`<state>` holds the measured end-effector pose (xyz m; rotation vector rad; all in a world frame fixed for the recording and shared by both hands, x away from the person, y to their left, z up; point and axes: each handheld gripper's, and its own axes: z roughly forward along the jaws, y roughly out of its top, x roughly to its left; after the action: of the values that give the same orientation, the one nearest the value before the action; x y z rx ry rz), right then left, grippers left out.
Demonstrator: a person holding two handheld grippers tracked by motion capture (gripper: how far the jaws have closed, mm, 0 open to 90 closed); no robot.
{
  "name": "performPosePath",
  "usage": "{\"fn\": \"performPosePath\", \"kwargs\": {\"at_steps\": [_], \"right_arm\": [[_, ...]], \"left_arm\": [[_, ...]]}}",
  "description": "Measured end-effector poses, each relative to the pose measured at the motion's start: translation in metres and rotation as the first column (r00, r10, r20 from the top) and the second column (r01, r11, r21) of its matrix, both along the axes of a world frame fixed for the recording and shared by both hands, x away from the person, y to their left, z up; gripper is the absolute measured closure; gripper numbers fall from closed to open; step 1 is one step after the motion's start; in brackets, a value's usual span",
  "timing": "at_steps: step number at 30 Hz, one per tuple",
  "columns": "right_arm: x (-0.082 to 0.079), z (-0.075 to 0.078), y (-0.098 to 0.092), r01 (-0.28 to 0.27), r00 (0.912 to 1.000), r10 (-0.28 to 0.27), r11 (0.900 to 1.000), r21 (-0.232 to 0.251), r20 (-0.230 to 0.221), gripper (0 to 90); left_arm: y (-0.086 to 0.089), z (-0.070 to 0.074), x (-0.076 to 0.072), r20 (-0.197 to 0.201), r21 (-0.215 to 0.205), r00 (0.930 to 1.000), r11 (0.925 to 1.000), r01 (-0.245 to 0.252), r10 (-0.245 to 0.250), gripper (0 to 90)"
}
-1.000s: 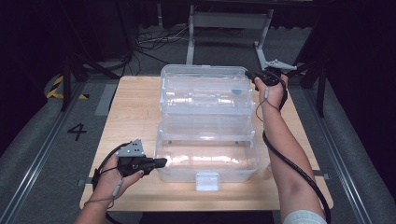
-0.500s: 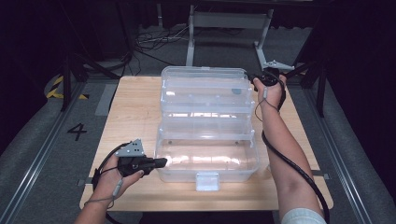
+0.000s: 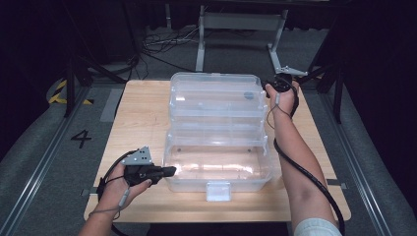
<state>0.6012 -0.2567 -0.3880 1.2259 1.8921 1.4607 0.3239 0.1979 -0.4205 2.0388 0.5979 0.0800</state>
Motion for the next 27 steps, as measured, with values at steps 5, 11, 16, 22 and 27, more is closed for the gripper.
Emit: {"fn": "performPosePath", "kwargs": {"at_steps": [5,11,16,22,27], "right_arm": [[0.002,-0.005,0.0,0.007,1.0,-0.007,1.0,-0.001,-0.003,83.1],[0.004,-0.013,0.001,0.012,0.9999,-0.012,1.0,-0.002,-0.012,83.1],[0.004,-0.013,-0.005,0.021,0.9998,-0.021,0.999,0.032,0.003,90.0],[0.003,-0.009,-0.01,0.017,0.9998,-0.017,1.0,0.013,-0.011,90.0],[0.0,-0.008,-0.011,0.024,0.9997,-0.024,1.0,0.011,-0.005,90.0]], "left_arm": [[-0.001,-0.001,0.001,0.002,0.003,1.0,1.0,0.005,-0.005,90.0],[-0.001,-0.001,0.001,0.003,0.002,1.0,1.0,0.004,-0.004,90.0],[-0.001,-0.001,0.001,0.001,-0.001,1.0,1.0,0.004,-0.004,90.0],[-0.004,-0.001,0.001,0.01,0.016,0.9999,0.9999,0.001,-0.001,90.0],[-0.004,0.0,0.0,0.012,0.021,0.9999,0.9998,-0.004,0.003,89.7]]}}
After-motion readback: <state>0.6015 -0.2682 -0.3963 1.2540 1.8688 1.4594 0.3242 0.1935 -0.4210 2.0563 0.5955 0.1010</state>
